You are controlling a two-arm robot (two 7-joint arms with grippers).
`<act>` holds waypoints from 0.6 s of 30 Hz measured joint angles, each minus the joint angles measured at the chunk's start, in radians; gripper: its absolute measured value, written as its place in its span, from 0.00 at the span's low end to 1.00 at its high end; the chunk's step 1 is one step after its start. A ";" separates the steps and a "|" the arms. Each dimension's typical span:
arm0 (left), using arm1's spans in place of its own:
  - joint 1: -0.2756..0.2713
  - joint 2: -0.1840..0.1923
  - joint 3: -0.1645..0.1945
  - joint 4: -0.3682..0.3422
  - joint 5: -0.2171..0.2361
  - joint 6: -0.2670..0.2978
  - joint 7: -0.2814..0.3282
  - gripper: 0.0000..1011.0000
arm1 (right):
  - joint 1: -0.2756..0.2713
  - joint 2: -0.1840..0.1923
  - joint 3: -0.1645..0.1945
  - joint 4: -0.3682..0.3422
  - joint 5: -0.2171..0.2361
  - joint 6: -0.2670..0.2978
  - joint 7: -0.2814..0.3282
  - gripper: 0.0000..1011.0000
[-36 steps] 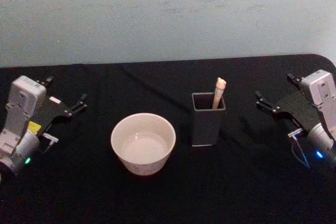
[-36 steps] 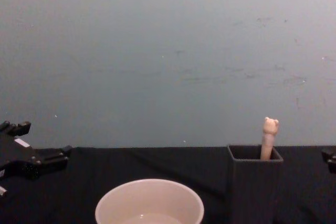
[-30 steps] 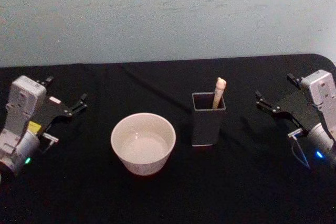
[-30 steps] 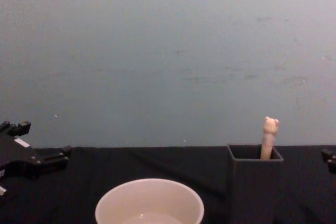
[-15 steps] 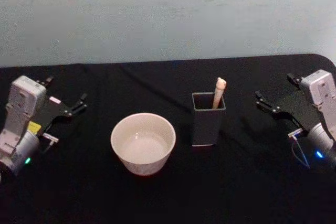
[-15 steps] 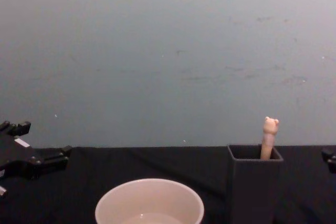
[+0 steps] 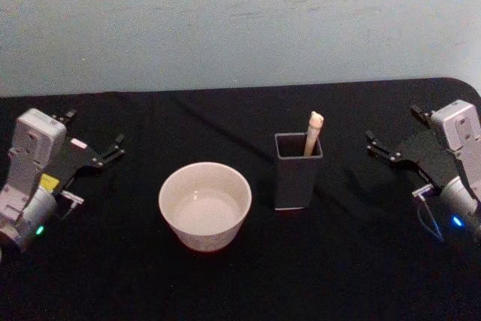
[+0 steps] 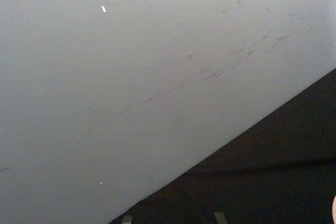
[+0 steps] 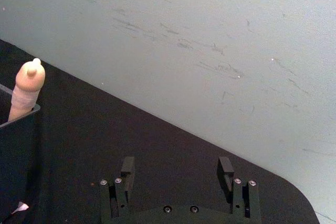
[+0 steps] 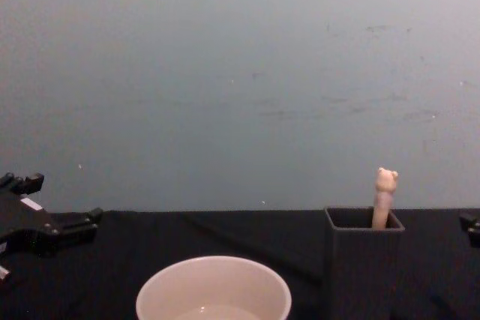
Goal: Pick up the stirring spoon with one hand, stir inside the cup, then place it back in its original position.
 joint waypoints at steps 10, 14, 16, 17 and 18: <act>0.000 0.000 0.000 0.000 0.000 0.000 0.000 0.99 | 0.000 0.000 0.000 0.000 0.000 0.000 0.000 0.99; 0.000 0.000 0.000 0.000 0.000 0.000 0.000 0.99 | 0.000 0.000 0.000 0.000 0.000 0.000 0.000 0.99; 0.000 0.000 0.000 0.000 0.000 0.000 0.000 0.99 | 0.000 0.000 0.000 0.000 0.000 0.000 0.000 0.99; 0.000 0.000 0.000 0.000 0.000 0.000 0.000 0.99 | 0.000 0.000 0.000 0.000 0.000 0.000 0.000 0.99; 0.000 0.000 0.000 0.000 0.000 0.000 0.000 0.99 | 0.000 0.000 0.000 0.000 0.000 0.000 0.000 0.99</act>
